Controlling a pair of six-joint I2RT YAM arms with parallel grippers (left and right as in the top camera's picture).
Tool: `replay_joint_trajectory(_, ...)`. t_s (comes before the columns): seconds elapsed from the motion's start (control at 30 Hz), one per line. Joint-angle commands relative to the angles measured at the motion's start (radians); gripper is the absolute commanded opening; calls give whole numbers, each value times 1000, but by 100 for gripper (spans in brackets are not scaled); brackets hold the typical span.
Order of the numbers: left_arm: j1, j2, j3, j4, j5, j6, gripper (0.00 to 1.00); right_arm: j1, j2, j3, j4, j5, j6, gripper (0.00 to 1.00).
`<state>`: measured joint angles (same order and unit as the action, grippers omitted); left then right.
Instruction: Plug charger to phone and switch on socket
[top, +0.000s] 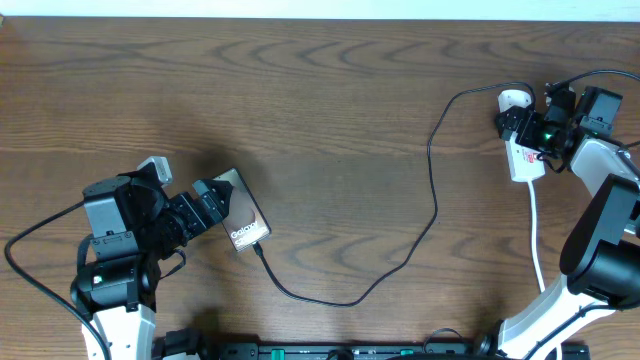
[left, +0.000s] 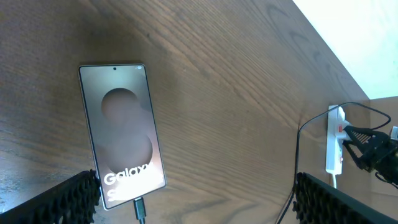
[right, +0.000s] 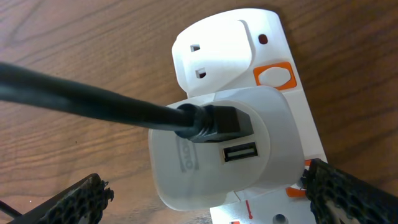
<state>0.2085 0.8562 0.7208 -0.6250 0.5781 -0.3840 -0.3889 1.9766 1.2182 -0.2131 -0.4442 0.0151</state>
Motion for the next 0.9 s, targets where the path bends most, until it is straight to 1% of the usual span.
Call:
replay_joint_trajectory(0.0, 3, -2, 10, -7, 13, 22, 98, 20, 28, -19, -26, -120, 41, 99)
replay_joint_trajectory(0.63, 3, -2, 10, -26, 13, 32, 98, 77, 28, -20, -42, -119, 63, 99)
replay_joint_trajectory(0.87, 3, -2, 10, -26, 13, 32, 98, 72, 26, -18, -37, -108, 67, 99)
